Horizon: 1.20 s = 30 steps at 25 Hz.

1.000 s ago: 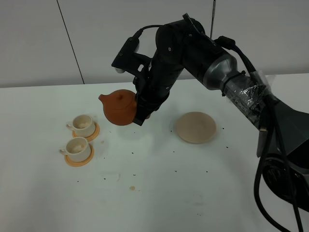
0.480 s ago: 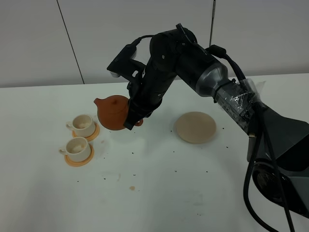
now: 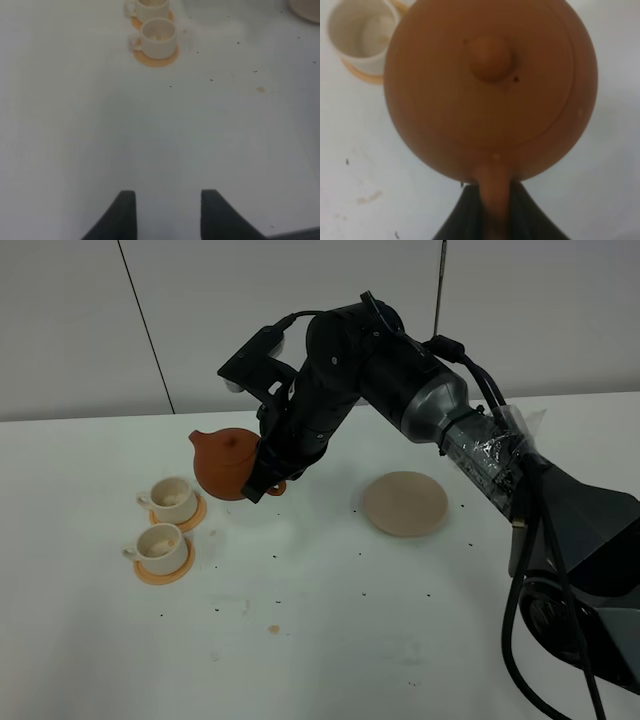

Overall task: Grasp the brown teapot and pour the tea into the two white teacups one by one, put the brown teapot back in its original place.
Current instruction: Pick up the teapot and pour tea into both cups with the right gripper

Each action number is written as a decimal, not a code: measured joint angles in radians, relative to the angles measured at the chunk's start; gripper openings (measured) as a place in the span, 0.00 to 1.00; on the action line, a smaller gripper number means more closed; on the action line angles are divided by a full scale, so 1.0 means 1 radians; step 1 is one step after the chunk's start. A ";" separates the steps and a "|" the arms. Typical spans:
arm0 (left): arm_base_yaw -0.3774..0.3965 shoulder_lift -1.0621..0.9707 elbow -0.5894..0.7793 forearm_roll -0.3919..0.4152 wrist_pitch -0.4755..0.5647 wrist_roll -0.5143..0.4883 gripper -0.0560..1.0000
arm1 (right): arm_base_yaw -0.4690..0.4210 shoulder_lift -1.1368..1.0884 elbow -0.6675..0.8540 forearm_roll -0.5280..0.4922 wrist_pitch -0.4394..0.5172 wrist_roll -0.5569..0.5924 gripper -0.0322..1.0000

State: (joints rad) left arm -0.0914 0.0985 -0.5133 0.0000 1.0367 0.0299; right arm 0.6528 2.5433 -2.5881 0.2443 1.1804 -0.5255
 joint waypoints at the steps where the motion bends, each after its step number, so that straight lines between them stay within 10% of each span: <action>1: 0.000 0.000 0.000 0.000 0.000 0.000 0.41 | 0.001 0.004 0.000 0.004 -0.003 0.000 0.12; 30: 0.000 0.000 0.000 0.000 0.000 0.000 0.41 | 0.011 0.061 0.000 -0.003 -0.072 -0.026 0.12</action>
State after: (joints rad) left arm -0.0914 0.0985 -0.5133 0.0000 1.0367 0.0299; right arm 0.6640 2.6045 -2.5881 0.2412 1.1080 -0.5513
